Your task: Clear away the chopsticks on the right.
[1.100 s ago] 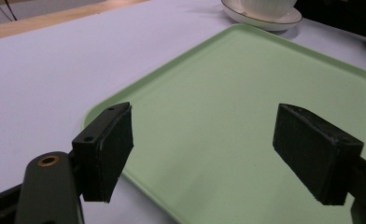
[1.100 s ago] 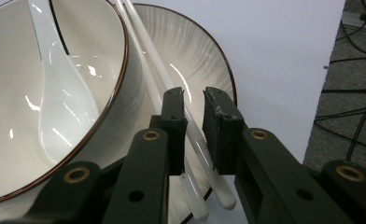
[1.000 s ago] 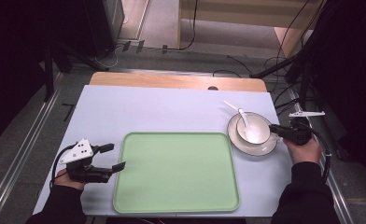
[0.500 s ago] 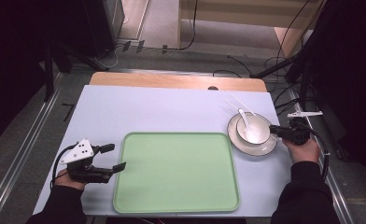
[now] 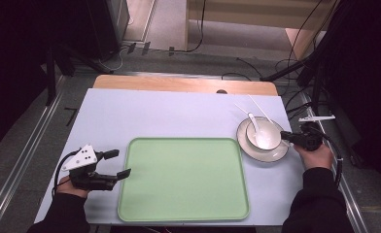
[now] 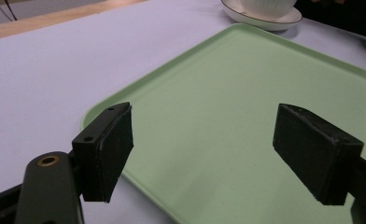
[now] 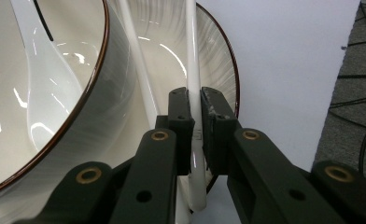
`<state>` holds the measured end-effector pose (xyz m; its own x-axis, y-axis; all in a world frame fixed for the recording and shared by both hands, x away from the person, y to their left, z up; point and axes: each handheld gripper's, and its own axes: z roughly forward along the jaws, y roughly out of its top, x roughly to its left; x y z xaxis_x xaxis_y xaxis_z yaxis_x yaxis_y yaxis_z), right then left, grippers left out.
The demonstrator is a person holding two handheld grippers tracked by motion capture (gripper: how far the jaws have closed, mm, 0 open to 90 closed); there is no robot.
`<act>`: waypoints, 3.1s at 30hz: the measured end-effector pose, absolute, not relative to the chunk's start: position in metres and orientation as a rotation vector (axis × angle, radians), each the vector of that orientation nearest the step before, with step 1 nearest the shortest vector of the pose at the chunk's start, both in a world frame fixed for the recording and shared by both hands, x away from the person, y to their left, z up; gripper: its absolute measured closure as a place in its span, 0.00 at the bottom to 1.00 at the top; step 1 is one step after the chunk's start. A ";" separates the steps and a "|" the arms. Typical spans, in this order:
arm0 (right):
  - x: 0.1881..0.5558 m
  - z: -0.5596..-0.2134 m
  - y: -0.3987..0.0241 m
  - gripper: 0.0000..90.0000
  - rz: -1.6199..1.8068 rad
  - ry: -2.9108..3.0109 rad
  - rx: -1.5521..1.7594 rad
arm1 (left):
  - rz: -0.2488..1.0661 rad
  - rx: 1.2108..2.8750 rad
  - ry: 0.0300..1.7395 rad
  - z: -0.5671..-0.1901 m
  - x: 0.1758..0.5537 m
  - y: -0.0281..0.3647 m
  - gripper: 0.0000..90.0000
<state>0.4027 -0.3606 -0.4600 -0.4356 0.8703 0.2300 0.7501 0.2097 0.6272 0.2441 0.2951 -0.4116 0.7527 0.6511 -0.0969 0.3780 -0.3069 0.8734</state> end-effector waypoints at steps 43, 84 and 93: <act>0.385 -0.407 -0.372 0.94 1.177 2.185 1.649 | 0.330 1.937 0.782 -0.412 0.246 0.294 0.23; 0.298 -0.368 -0.296 0.94 1.318 2.325 1.433 | 0.317 1.935 0.772 -0.411 0.250 0.292 0.23; 0.287 -0.376 -0.269 0.94 1.315 2.390 1.324 | 0.321 1.933 0.772 -0.410 0.250 0.293 0.23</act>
